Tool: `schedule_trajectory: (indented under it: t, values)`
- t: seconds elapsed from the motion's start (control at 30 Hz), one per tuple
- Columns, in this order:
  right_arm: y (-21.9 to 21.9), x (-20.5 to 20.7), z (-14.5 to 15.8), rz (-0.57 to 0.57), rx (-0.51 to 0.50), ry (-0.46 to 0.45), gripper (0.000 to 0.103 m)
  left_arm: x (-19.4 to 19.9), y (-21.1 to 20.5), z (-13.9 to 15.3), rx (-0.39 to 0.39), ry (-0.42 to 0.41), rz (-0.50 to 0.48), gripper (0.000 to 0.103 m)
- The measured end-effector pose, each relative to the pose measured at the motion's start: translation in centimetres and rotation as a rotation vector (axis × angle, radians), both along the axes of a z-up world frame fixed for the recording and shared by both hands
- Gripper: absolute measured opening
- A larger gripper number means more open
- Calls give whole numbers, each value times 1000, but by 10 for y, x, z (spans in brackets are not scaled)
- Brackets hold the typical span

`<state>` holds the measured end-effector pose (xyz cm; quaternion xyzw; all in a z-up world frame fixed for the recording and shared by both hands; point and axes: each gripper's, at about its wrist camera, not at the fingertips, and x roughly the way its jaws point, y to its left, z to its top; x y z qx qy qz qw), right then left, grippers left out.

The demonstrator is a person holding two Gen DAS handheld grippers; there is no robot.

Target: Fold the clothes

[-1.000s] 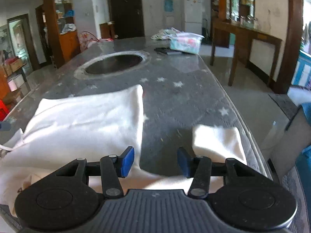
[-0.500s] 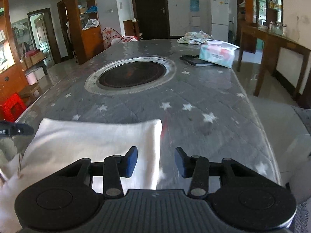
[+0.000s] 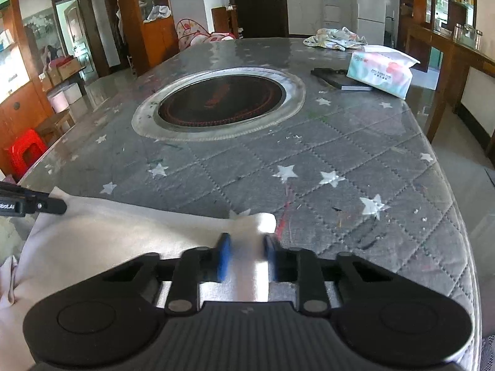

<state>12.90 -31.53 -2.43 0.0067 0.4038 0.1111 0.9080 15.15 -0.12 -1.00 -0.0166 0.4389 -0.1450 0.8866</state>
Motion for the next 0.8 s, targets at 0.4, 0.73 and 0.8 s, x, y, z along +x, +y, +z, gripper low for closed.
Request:
schedule_trajectory:
  t: [0.4,0.73,0.8]
  values:
    - [2,29,21,-31,-61,-101,3,37,-3,21,7,-120,21,8]
    - [18,6,35,110,-107,-110,20,32,-17,21,43,-145,-29,13]
    - [25,-16,37,180,-111,-97,20,15,-22,25,34,-151,-82,13]
